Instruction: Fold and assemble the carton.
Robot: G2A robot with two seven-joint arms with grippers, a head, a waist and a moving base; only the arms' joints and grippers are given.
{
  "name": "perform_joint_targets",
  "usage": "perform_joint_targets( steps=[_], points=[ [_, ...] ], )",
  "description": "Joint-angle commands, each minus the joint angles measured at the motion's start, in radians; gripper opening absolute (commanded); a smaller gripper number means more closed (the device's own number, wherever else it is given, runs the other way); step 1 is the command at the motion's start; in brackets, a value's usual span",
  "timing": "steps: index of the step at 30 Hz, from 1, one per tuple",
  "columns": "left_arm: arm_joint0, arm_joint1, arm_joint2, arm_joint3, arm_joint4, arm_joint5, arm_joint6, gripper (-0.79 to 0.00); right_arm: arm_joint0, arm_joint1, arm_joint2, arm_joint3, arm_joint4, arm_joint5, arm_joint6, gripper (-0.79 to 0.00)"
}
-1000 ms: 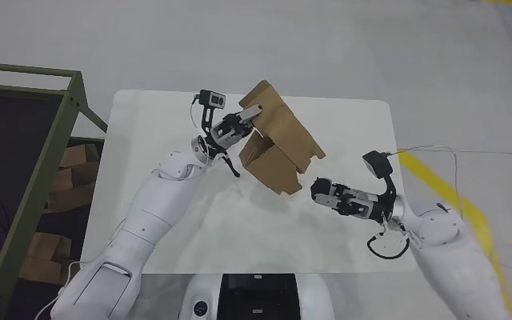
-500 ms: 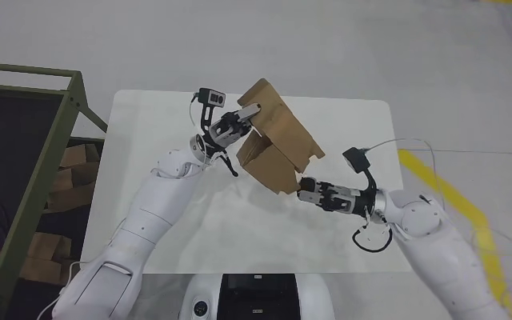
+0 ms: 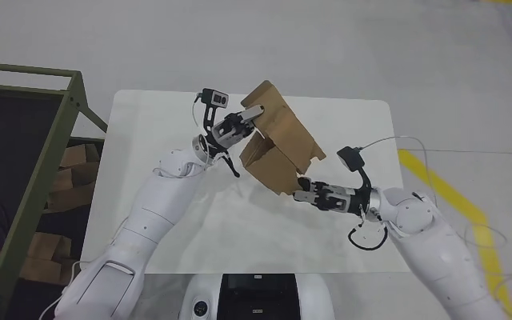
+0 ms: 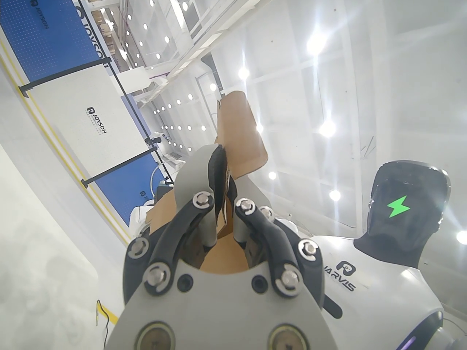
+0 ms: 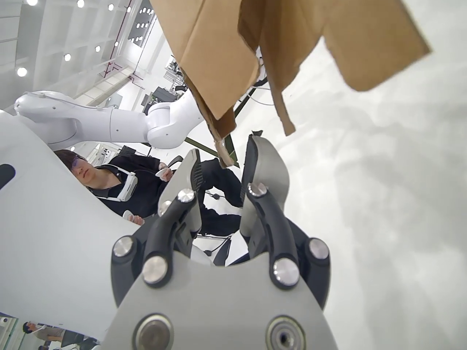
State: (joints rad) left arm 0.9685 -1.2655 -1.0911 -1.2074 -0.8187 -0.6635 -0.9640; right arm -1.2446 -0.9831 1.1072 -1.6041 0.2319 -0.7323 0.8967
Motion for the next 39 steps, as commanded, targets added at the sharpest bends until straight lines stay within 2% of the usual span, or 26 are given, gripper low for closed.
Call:
perform_joint_targets(
  steps=[1, 10, 21, 22, 23, 34, 39],
  points=[
    [0.001, -0.002, -0.001, 0.002, 0.0, -0.001, -0.003, -0.785, 0.002, -0.002, -0.005, 0.002, -0.002, -0.008, -0.012, -0.594],
    [-0.001, -0.008, -0.005, 0.018, 0.001, 0.003, -0.01, -0.785, 0.004, -0.001, -0.016, 0.002, 0.04, -0.037, 0.027, -0.653],
    [0.006, -0.015, -0.012, 0.012, 0.002, 0.006, -0.022, -0.785, 0.012, -0.007, -0.032, 0.004, 0.017, -0.033, -0.008, -0.705],
    [0.006, -0.015, -0.013, 0.012, 0.003, 0.007, -0.023, -0.785, 0.012, -0.008, -0.034, 0.004, 0.016, -0.033, -0.011, -0.717],
    [0.007, -0.016, -0.014, 0.011, 0.003, 0.007, -0.023, -0.785, 0.012, -0.008, -0.035, 0.003, 0.014, -0.036, -0.012, -0.785],
    [0.008, -0.019, -0.023, 0.025, 0.009, 0.014, -0.057, -0.785, -0.029, 0.005, 0.01, -0.017, 0.049, -0.102, -0.001, -0.785],
    [0.004, -0.019, -0.026, 0.036, -0.028, 0.034, -0.145, -0.785, -0.061, 0.02, 0.057, -0.029, 0.112, -0.121, 0.036, -0.785]
  ],
)
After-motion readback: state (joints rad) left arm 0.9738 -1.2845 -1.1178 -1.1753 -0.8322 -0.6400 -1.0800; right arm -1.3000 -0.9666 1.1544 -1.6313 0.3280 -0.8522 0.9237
